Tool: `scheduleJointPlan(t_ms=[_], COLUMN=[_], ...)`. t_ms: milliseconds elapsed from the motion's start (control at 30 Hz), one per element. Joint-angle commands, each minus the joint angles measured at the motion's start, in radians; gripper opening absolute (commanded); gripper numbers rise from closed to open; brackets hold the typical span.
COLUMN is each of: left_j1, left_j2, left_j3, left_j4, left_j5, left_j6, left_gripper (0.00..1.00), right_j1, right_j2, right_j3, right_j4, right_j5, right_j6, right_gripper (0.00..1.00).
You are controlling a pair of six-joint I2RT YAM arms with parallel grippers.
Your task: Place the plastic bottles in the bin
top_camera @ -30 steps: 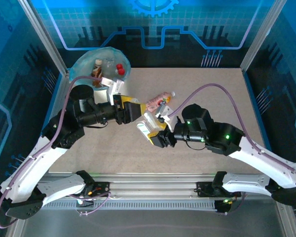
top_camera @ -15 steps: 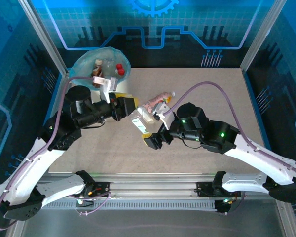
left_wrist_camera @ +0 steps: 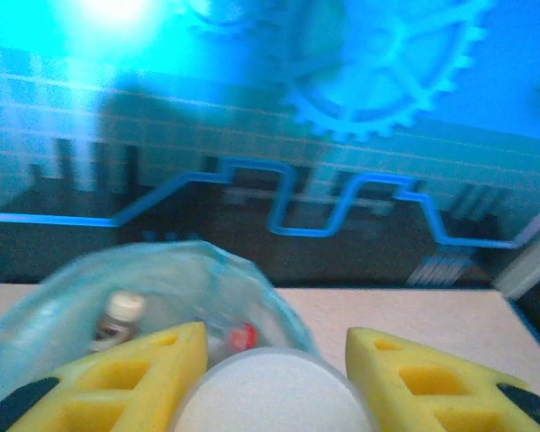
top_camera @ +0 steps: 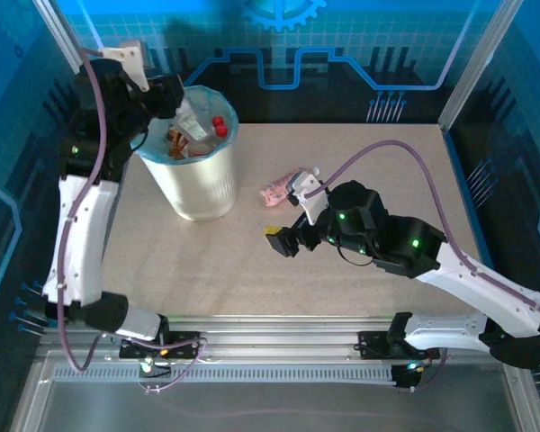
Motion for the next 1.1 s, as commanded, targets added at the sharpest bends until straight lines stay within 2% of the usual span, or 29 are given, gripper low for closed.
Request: scheduleJointPlan(t_ms=[0,200,433,500,533,567,600,700,867,1067], left_j1=[0.075,0.109,0.11,0.109,0.108,0.109,0.109,0.11,0.108,0.107], left_j2=[0.082,0.199,0.234,0.247,0.256,0.264,0.271,0.281,0.297,0.306], left_j3=[0.04,0.064,-0.015,-0.01,-0.004,0.003,0.011,0.019,0.029,0.009], left_j4=[-0.036,-0.041,-0.024,-0.037,-0.044,-0.053,-0.061,-0.064,-0.073,-0.076], left_j5=[-0.022,-0.044,-0.101,-0.109,-0.11,-0.113,-0.115,-0.095,-0.092,-0.094], left_j6=[0.075,0.186,0.269,0.28,0.283,0.281,0.275,0.253,0.247,0.236], left_gripper=[0.2,0.22,0.32,0.38,0.46,0.57,0.62,0.69,0.69,0.62], right_j1=[0.012,0.013,0.013,0.012,0.013,0.013,0.013,0.014,0.017,0.016], right_j2=[0.005,-0.002,0.011,0.025,0.034,0.044,0.053,0.081,0.11,0.132], right_j3=[0.017,0.002,-0.014,-0.009,-0.004,0.002,0.008,0.03,0.038,0.046], right_j4=[-0.033,-0.057,-0.059,-0.064,-0.066,-0.072,-0.077,-0.094,-0.096,-0.102], right_j5=[0.028,0.036,0.045,0.036,0.033,0.032,0.03,0.028,0.012,0.015], right_j6=[0.023,0.048,0.071,0.071,0.072,0.074,0.074,0.082,0.093,0.093], right_gripper=[1.0,1.0,1.0,1.0,1.0,1.0,1.0,1.0,1.0,1.0])
